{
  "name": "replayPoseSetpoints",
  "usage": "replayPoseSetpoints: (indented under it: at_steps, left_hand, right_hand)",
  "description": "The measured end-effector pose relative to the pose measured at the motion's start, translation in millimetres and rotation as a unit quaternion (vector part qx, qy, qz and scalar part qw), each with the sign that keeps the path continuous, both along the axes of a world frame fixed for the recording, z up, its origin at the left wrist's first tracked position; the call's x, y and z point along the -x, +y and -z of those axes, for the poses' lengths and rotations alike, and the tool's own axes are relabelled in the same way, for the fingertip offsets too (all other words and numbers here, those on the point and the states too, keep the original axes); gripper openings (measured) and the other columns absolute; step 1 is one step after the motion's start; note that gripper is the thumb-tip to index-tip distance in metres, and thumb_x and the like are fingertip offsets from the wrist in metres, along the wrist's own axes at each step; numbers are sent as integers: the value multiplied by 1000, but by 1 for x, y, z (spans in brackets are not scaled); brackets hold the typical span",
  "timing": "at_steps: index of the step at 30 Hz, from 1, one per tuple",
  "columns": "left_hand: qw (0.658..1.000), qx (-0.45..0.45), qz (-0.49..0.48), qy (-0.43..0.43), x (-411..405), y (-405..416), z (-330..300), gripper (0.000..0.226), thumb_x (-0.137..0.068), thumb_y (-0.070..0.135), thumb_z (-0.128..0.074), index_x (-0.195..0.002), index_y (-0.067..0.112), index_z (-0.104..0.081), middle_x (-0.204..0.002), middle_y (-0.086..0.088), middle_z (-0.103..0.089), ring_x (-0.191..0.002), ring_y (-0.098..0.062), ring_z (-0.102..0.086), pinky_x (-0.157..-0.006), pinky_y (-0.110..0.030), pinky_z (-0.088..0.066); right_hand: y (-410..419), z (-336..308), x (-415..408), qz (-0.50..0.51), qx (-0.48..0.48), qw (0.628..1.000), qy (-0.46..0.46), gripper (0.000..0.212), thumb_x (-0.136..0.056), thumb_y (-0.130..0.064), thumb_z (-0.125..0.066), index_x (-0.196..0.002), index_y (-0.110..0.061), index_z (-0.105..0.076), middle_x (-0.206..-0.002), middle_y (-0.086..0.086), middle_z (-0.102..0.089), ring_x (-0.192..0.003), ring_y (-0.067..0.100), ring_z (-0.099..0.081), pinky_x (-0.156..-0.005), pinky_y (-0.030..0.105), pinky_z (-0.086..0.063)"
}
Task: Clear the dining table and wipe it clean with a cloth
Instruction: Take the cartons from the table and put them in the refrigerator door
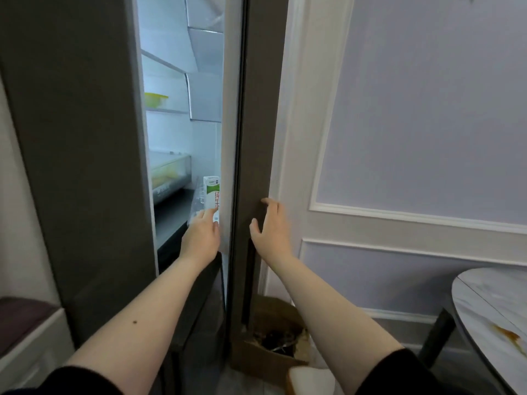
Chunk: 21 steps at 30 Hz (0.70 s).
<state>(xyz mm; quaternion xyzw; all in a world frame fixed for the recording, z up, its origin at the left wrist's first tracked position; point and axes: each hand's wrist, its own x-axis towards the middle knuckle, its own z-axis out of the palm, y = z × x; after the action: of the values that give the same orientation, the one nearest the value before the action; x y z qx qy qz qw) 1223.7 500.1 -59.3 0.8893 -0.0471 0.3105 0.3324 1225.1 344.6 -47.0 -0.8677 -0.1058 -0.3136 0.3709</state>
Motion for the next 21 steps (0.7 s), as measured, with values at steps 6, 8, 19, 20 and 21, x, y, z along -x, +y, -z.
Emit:
replayPoseSetpoints:
  at_steps: [6,8,19,20,21]
  left_hand:
    - [998,-19,8,-64,13,27,-13,41,-97,16,-41,-138,12,-39,-137,-8,-48,-128,-23,-45,-101,-41,-44]
    - [997,-40,13,-70,15,35,-16,45,-97,16,-41,-141,14,-35,-143,-5,-43,-133,-20,-39,-106,-40,-39]
    - [978,-143,-39,-143,13,62,-34,53,-101,19,-32,-150,23,-12,-158,0,-9,-145,-15,-9,-118,-33,-11]
    - [977,-150,-39,-145,11,63,-37,53,-101,18,-31,-150,22,-12,-158,0,-8,-146,-14,-8,-119,-31,-8]
    - [977,-156,-40,-144,9,65,-39,52,-101,17,-30,-150,20,-12,-158,0,-8,-146,-14,-7,-119,-31,-6]
  right_hand:
    - [42,4,-2,-54,-70,996,27,53,-89,-18,-55,-138,-22,-33,-134,-3,-48,-120,15,-51,-101,40,-47]
    - [52,5,-5,-67,-66,995,38,53,-90,-17,-53,-139,-21,-34,-135,-2,-48,-120,15,-50,-101,41,-46]
    - [81,5,-6,-181,104,974,85,76,-86,-7,-53,-150,-26,-16,-152,3,-30,-137,20,-33,-115,41,-28]
    - [84,6,-6,-187,138,968,96,77,-85,-7,-53,-150,-25,-15,-153,4,-28,-139,22,-31,-115,43,-26]
    - [89,9,-7,-192,164,961,110,79,-84,-8,-54,-151,-24,-14,-154,4,-25,-140,23,-28,-115,44,-26]
